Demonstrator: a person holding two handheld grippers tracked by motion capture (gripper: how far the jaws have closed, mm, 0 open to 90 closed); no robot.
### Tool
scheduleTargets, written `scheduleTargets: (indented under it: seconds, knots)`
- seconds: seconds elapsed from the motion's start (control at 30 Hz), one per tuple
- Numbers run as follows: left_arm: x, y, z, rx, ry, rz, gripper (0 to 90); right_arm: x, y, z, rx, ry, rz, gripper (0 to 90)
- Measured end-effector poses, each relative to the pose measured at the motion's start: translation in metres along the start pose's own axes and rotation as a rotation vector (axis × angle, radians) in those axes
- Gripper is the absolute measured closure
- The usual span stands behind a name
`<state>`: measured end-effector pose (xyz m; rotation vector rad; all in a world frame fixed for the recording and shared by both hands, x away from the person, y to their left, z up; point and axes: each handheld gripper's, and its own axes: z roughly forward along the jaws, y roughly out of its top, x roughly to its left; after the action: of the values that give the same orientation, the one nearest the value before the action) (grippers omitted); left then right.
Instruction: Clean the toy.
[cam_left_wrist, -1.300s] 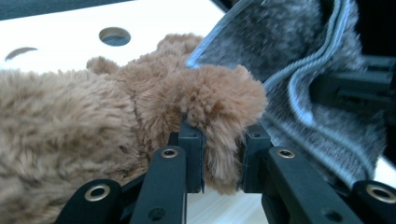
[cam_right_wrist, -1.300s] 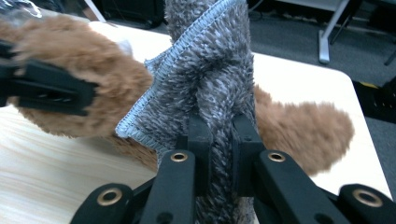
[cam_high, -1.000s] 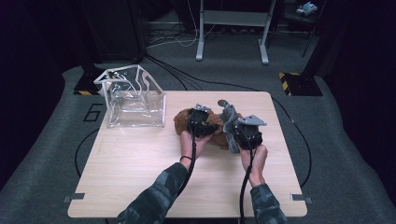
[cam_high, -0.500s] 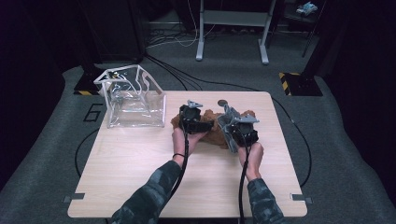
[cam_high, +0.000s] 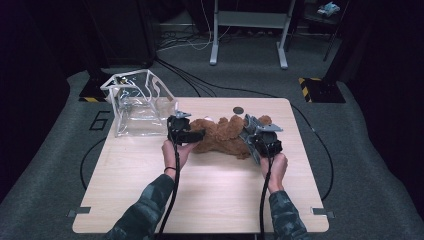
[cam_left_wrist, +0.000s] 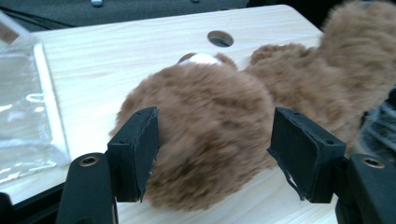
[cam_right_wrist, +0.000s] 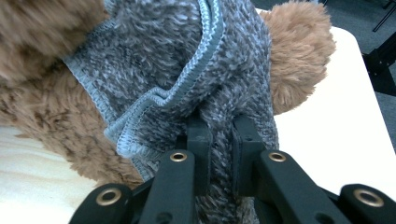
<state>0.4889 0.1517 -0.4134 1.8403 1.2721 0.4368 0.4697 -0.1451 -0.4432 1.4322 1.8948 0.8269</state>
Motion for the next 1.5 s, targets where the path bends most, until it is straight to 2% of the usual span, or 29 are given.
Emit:
scheduleTargets:
  seconds: [0.13,0.17,0.23,0.3,0.33,0.37,0.4,0.43,0.5,0.53,0.6,0.63,0.7,0.77,0.83,0.87,0.9,0.97,1.03,1.07,1.1,1.13,1.17,1.23,1.3,1.33,1.37,1.4,1.5]
  knots:
    - [0.005,-0.003,0.004,0.009,0.000,-0.008,35.7,0.001,0.000,-0.008,-0.004,0.016,0.013,81.0]
    - [0.007,-0.004,0.007,0.020,-0.011,-0.016,37.9,0.003,-0.003,-0.018,-0.036,0.040,0.019,81.0]
    - [0.008,-0.004,0.008,0.027,-0.015,-0.015,39.8,0.005,-0.004,-0.023,-0.044,0.051,0.018,80.9]
    - [0.007,-0.005,0.012,0.037,-0.018,-0.018,40.6,0.015,-0.008,-0.037,-0.082,0.084,0.006,81.0]
    - [0.006,-0.006,0.014,0.036,-0.017,-0.019,41.1,0.025,-0.010,-0.044,-0.097,0.109,-0.003,81.0]
    - [0.006,-0.006,0.015,0.041,-0.015,-0.016,41.1,0.025,-0.010,-0.044,-0.097,0.109,-0.003,81.0]
    - [0.004,-0.006,0.016,0.045,-0.010,-0.016,41.3,0.031,-0.011,-0.047,-0.105,0.129,-0.008,80.9]
    - [0.003,-0.006,0.018,0.046,-0.007,-0.020,41.3,0.045,-0.014,-0.050,-0.120,0.145,-0.037,80.9]
    - [0.002,-0.006,0.019,0.059,-0.009,-0.009,41.3,0.049,-0.015,-0.049,-0.116,0.159,-0.042,80.9]
    - [0.000,-0.006,0.021,0.063,-0.004,-0.004,41.3,0.059,-0.015,-0.042,-0.109,0.176,-0.071,80.8]
    - [-0.002,-0.007,0.021,0.065,-0.002,-0.007,41.3,0.061,-0.014,-0.038,-0.101,0.176,-0.075,80.8]
    - [-0.002,-0.007,0.022,0.065,-0.006,0.000,41.4,0.059,-0.013,-0.026,-0.080,0.162,-0.079,80.9]
    - [-0.002,-0.007,0.022,0.064,-0.010,-0.004,41.6,0.057,-0.013,-0.023,-0.069,0.153,-0.072,80.9]
    - [-0.004,-0.008,0.023,0.058,-0.021,-0.020,42.4,0.037,-0.016,-0.015,-0.046,0.105,-0.044,81.1]
    - [-0.005,-0.008,0.024,0.064,-0.025,-0.015,42.8,0.031,-0.018,-0.014,-0.039,0.088,-0.035,81.2]
    - [-0.008,-0.008,0.024,0.064,-0.029,-0.017,43.0,0.010,-0.024,-0.012,-0.016,0.040,0.011,81.2]
    - [-0.008,-0.008,0.024,0.064,-0.029,-0.017,43.1,0.010,-0.024,-0.012,-0.016,0.040,0.011,81.2]
    - [-0.012,-0.008,0.026,0.067,-0.036,-0.019,43.1,-0.012,-0.035,-0.012,0.020,0.003,0.060,81.2]
    - [-0.014,-0.009,0.027,0.066,-0.036,-0.022,43.0,-0.013,-0.038,-0.013,0.022,-0.001,0.061,81.2]
    - [-0.015,-0.008,0.027,0.073,-0.037,-0.018,43.0,-0.012,-0.043,-0.024,0.013,0.011,0.041,81.2]
    - [-0.015,-0.008,0.027,0.073,-0.037,-0.018,42.8,-0.012,-0.043,-0.024,0.013,0.011,0.041,81.2]
    - [-0.016,-0.009,0.028,0.068,-0.036,-0.022,42.7,0.000,-0.047,-0.035,-0.010,0.048,0.000,81.3]
    - [-0.016,-0.009,0.029,0.065,-0.036,-0.022,42.7,0.000,-0.047,-0.035,-0.010,0.048,0.000,81.3]
    - [-0.016,-0.009,0.029,0.067,-0.036,-0.018,42.7,0.018,-0.048,-0.043,-0.037,0.105,-0.056,81.3]
    - [-0.015,-0.008,0.029,0.069,-0.036,-0.017,42.9,0.047,-0.044,-0.045,-0.057,0.191,-0.131,81.2]
    - [-0.015,-0.008,0.029,0.069,-0.036,-0.017,42.9,0.047,-0.044,-0.045,-0.057,0.191,-0.131,81.2]
    - [-0.015,-0.008,0.029,0.068,-0.038,-0.016,42.9,0.063,-0.039,-0.039,-0.052,0.228,-0.149,81.2]
    - [-0.014,-0.008,0.029,0.071,-0.038,-0.016,43.0,0.066,-0.037,-0.035,-0.055,0.241,-0.159,81.2]
    - [-0.014,-0.008,0.029,0.068,-0.041,-0.021,43.0,0.072,-0.033,-0.024,-0.030,0.235,-0.150,81.2]
